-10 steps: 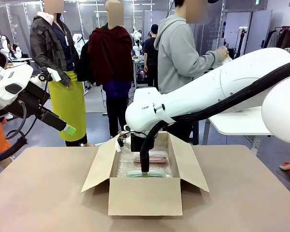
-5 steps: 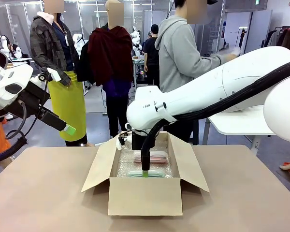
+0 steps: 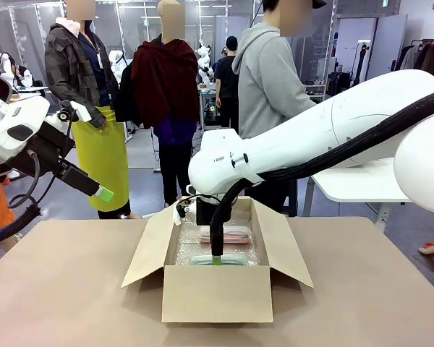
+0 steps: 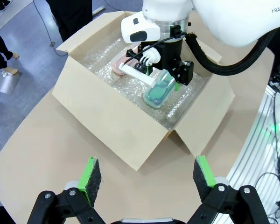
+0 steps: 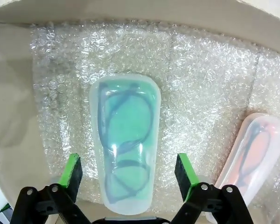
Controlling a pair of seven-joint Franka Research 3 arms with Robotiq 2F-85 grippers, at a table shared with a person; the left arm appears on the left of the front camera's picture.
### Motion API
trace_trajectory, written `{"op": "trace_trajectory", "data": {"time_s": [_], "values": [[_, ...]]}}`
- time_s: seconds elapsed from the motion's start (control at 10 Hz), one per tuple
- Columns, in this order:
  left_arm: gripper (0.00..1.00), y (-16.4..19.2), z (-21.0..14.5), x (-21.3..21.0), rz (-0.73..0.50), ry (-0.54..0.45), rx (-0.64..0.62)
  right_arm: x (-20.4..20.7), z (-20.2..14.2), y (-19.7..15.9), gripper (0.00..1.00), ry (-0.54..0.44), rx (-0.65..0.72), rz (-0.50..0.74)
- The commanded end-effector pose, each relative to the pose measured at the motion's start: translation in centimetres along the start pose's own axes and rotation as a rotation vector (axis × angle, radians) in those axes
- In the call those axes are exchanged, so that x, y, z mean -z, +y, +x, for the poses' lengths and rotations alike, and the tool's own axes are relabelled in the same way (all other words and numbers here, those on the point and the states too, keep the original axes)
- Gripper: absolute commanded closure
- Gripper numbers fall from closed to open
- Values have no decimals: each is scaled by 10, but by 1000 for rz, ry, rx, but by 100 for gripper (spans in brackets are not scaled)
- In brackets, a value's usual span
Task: Pack the glasses set securely to prepare it for shipping.
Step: Position the Package Box on the left side of the table.
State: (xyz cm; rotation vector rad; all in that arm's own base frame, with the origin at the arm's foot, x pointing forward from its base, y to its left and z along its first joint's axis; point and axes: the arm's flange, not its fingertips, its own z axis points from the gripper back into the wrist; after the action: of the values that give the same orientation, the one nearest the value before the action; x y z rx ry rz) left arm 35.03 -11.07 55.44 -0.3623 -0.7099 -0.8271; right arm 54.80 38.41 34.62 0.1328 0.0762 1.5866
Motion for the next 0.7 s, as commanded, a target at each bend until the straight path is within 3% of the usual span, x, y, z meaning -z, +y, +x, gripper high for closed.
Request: {"op": "trace_trajectory", "data": {"time_s": [0.0,0.5,0.6], "values": [[0,1,0,-1,-10,-16,-1,-1,1,1,0,2,-14,-3],[0,0,0,0,0,0,0,0,0,0,0,0,0,0],[0,8,10,-3,-3,-7,-84,-33,-7,18,0,-29,27,-51]]}}
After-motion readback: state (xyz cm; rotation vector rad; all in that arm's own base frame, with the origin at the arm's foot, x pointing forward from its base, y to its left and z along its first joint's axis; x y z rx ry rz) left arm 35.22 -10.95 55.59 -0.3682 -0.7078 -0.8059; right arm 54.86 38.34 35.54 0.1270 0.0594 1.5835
